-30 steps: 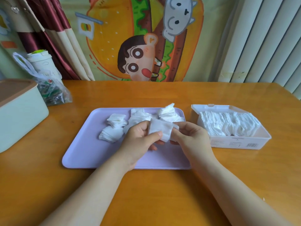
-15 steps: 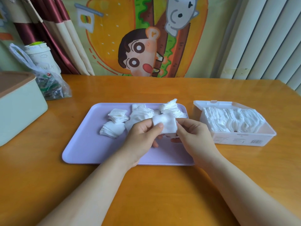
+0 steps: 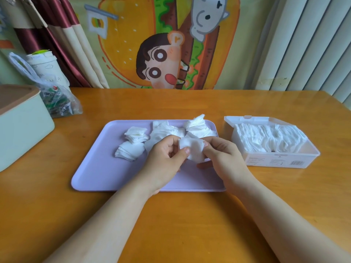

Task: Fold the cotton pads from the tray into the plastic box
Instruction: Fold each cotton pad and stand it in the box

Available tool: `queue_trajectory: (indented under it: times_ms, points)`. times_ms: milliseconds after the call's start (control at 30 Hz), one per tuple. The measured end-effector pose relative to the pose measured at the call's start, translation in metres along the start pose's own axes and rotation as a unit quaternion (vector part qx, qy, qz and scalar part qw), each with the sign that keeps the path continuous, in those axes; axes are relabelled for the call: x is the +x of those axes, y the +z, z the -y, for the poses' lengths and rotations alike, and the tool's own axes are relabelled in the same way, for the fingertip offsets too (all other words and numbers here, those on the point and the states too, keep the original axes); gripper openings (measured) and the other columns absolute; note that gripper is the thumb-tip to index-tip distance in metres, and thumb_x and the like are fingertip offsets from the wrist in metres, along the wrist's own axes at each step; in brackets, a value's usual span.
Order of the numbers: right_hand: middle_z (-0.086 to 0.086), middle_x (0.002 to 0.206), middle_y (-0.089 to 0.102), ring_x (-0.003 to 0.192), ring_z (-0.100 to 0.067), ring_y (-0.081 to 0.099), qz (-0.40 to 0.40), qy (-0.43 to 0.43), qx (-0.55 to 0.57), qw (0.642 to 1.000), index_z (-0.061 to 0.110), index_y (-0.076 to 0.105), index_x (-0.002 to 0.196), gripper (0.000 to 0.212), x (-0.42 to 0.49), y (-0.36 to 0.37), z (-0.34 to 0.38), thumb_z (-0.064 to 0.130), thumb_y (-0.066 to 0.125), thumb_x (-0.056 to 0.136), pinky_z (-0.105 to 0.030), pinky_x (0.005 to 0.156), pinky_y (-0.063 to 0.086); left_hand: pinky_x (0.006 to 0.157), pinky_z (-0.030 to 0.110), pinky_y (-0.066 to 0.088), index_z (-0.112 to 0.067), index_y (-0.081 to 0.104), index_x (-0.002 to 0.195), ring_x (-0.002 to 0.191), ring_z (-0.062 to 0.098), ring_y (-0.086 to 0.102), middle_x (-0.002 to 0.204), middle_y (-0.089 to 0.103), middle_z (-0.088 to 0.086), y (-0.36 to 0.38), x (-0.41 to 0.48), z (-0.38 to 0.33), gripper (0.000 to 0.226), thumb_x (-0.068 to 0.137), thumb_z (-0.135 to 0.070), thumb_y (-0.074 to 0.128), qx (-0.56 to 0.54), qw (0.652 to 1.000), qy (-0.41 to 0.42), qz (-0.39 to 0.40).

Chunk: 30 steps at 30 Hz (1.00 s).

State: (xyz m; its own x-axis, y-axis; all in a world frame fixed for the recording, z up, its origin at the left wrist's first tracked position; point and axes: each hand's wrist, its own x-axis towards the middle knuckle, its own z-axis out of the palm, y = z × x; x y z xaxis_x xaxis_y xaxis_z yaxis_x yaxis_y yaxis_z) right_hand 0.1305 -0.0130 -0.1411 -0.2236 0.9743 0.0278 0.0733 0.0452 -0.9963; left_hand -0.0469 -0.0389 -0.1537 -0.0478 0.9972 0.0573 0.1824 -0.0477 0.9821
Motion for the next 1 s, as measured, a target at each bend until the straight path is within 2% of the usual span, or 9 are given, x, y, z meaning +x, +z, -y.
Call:
queue_trajectory:
  times_ms: [100,200,300,433,567,733,833,900,1000]
  points:
    - [-0.009,0.082,0.069,0.085,-0.019,0.065,0.012,-0.002,0.022,1.0,0.0,0.073,0.096,0.03,0.0,-0.003,0.001,0.016,0.052,0.11,-0.047,0.078,0.063,0.068,0.041,0.041,-0.006,0.055,0.098,0.077,0.021,0.05,0.09,0.06,0.029,0.0,0.0,0.001,0.021,0.1,-0.023,0.067,-0.001,1.0,0.006,0.001]
    - [-0.017,0.091,0.07,0.088,-0.019,0.067,0.052,-0.022,0.033,0.998,0.0,0.072,0.1,0.04,-0.003,-0.003,0.001,0.039,0.066,0.102,-0.043,0.078,0.06,0.071,0.043,0.043,-0.011,0.06,0.094,0.076,0.019,0.051,0.081,0.059,0.011,0.001,-0.002,-0.002,0.023,0.093,-0.031,0.071,-0.008,1.0,0.011,-0.011]
    - [-0.02,0.084,0.07,0.077,-0.019,0.065,0.038,-0.051,-0.017,0.998,0.009,0.074,0.096,0.015,-0.004,0.0,-0.003,0.024,0.078,0.096,-0.047,0.075,0.056,0.081,0.038,0.051,-0.02,0.07,0.096,0.088,0.016,0.067,0.091,0.075,-0.002,0.001,-0.004,-0.006,0.015,0.086,-0.031,0.075,-0.017,1.0,0.025,-0.01]
    - [-0.027,0.087,0.069,0.072,-0.023,0.062,0.013,-0.054,-0.042,0.998,0.006,0.072,0.094,0.004,-0.003,-0.001,-0.006,0.008,0.072,0.097,-0.059,0.075,0.056,0.078,0.029,0.048,-0.029,0.073,0.092,0.08,0.007,0.061,0.081,0.068,-0.015,0.0,-0.006,-0.009,0.008,0.085,-0.028,0.075,-0.045,0.997,0.044,-0.048]
    - [-0.024,0.09,0.072,0.074,-0.021,0.062,0.014,-0.056,-0.037,0.998,0.014,0.074,0.095,0.011,-0.003,0.0,-0.005,0.003,0.071,0.096,-0.046,0.075,0.053,0.079,0.032,0.05,-0.03,0.074,0.088,0.079,0.01,0.062,0.08,0.07,-0.011,0.0,-0.007,-0.007,0.017,0.09,-0.014,0.078,-0.037,0.997,0.043,-0.059]
    - [-0.01,0.094,0.079,0.092,-0.034,0.074,-0.005,-0.06,-0.048,0.997,0.02,0.075,0.098,0.021,-0.001,0.001,-0.007,-0.001,0.073,0.093,-0.053,0.088,0.059,0.077,0.03,0.049,-0.023,0.073,0.087,0.078,0.011,0.062,0.082,0.07,-0.01,0.0,-0.007,-0.008,0.01,0.077,-0.024,0.075,-0.035,0.998,0.029,-0.045]
    - [-0.004,0.094,0.08,0.087,-0.022,0.074,-0.011,-0.056,-0.055,0.997,0.021,0.075,0.099,0.024,-0.001,0.001,-0.007,-0.002,0.074,0.091,-0.047,0.087,0.06,0.075,0.03,0.046,-0.024,0.075,0.082,0.078,0.012,0.06,0.082,0.071,-0.011,0.0,-0.008,-0.007,0.01,0.075,-0.02,0.07,-0.03,0.998,0.024,-0.042]
    - [-0.003,0.093,0.08,0.082,-0.013,0.07,-0.02,-0.054,-0.056,0.997,0.02,0.076,0.099,0.023,-0.001,0.001,-0.007,-0.001,0.072,0.092,-0.039,0.082,0.058,0.073,0.03,0.045,-0.025,0.078,0.08,0.077,0.013,0.059,0.082,0.073,-0.002,-0.001,-0.009,-0.008,0.014,0.074,-0.019,0.067,-0.024,0.999,0.021,-0.038]
    - [-0.007,0.092,0.079,0.08,-0.013,0.068,-0.028,-0.054,-0.052,0.997,0.019,0.076,0.098,0.022,-0.001,0.001,-0.006,-0.001,0.069,0.092,-0.038,0.08,0.056,0.064,0.022,0.045,-0.019,0.078,0.081,0.073,0.01,0.063,0.084,0.077,0.003,0.0,-0.01,-0.013,0.015,0.078,-0.015,0.064,-0.043,0.998,0.014,-0.035]
